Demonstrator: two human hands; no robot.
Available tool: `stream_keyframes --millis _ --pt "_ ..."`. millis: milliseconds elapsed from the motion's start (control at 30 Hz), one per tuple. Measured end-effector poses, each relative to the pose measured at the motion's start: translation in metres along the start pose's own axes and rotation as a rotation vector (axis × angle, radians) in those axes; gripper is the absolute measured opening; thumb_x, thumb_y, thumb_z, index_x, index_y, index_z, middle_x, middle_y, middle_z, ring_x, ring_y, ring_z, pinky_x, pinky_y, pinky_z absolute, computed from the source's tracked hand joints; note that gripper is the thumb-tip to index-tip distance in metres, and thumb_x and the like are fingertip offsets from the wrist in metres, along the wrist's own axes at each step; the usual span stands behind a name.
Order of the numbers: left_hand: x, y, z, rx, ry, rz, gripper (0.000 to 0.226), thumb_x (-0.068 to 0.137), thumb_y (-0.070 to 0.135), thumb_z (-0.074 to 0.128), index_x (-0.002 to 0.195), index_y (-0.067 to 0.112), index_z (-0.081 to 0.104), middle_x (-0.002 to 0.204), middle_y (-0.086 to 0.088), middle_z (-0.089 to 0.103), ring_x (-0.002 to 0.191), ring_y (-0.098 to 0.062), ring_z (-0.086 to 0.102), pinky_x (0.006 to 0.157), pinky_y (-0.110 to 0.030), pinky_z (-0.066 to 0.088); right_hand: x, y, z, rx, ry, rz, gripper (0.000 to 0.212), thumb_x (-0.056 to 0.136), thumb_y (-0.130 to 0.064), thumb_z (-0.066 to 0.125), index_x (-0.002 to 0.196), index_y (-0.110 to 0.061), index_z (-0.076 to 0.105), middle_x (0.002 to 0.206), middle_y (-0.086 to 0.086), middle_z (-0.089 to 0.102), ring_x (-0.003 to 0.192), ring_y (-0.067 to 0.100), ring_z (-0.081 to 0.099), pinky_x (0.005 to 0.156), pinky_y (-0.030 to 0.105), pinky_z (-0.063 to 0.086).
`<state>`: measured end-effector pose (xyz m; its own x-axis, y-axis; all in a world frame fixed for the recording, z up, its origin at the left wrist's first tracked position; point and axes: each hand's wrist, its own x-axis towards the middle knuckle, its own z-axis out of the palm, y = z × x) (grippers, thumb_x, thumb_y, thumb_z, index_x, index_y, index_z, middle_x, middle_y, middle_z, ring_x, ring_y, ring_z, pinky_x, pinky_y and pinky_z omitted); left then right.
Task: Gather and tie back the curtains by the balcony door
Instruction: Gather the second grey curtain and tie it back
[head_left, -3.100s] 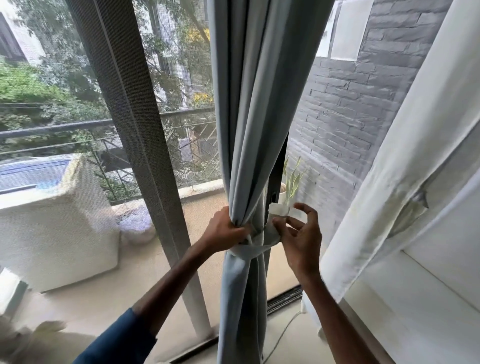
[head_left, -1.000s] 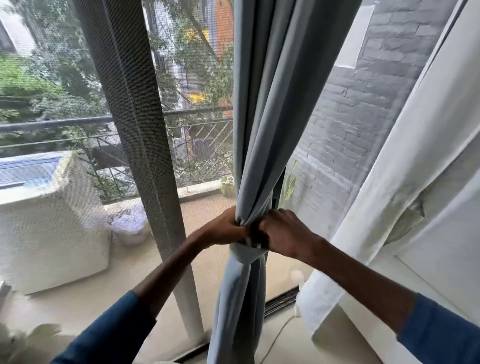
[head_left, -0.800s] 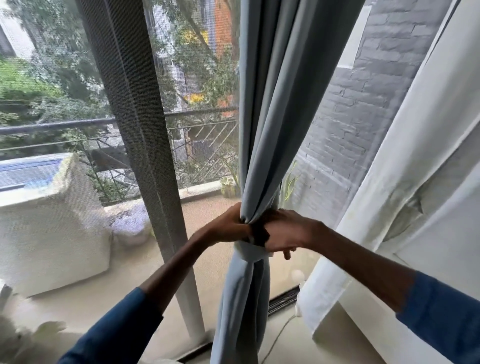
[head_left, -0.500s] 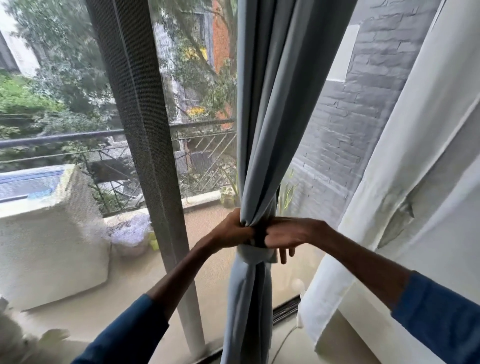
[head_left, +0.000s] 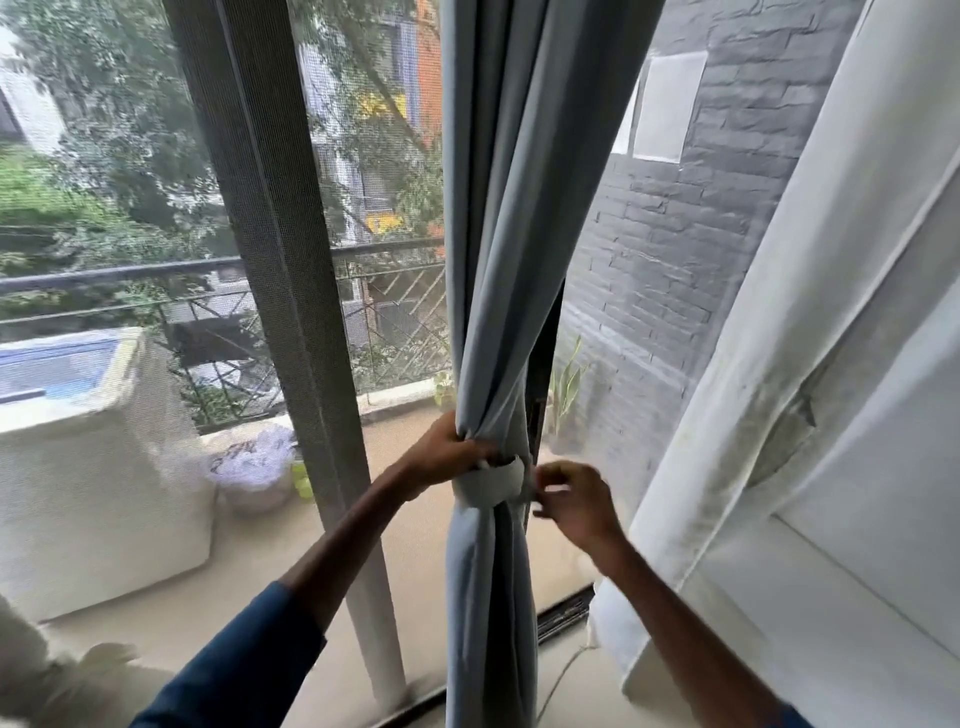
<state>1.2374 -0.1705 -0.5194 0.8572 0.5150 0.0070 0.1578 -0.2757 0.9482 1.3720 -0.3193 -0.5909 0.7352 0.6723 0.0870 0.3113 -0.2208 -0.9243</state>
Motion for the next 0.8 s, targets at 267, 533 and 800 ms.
stream_keyframes --millis 267,533,800 --pt "-0.004 0.0 0.002 -0.008 0.092 0.003 0.023 0.084 0.002 0.069 0.093 0.023 0.065 0.072 0.012 0.07 0.064 0.003 0.065 0.055 -0.015 0.048 -0.029 0.015 0.027 0.934 -0.108 0.384 0.022 0.096 0.008 0.053 0.113 0.012 0.067 0.095 0.023 0.07 0.079 0.024 0.07 0.073 0.029 0.062" --pt "-0.011 0.001 0.003 -0.002 0.083 -0.009 0.015 0.088 0.004 0.066 0.096 0.016 0.064 0.08 0.002 0.066 0.066 -0.001 0.062 0.056 -0.015 0.048 -0.034 0.034 0.046 1.195 -0.25 0.414 0.014 0.098 -0.021 0.059 0.105 -0.018 0.071 0.08 0.0 0.058 0.065 0.008 0.056 0.057 0.019 0.043" --pt "-0.016 0.004 -0.002 -0.035 0.045 0.01 0.027 0.084 0.001 0.069 0.092 0.025 0.062 0.087 0.0 0.067 0.073 -0.004 0.064 0.065 -0.024 0.055 -0.041 0.051 0.055 1.225 -0.232 0.371 0.019 0.096 -0.02 0.058 0.109 -0.009 0.067 0.074 0.0 0.06 0.06 0.005 0.057 0.053 0.015 0.048"
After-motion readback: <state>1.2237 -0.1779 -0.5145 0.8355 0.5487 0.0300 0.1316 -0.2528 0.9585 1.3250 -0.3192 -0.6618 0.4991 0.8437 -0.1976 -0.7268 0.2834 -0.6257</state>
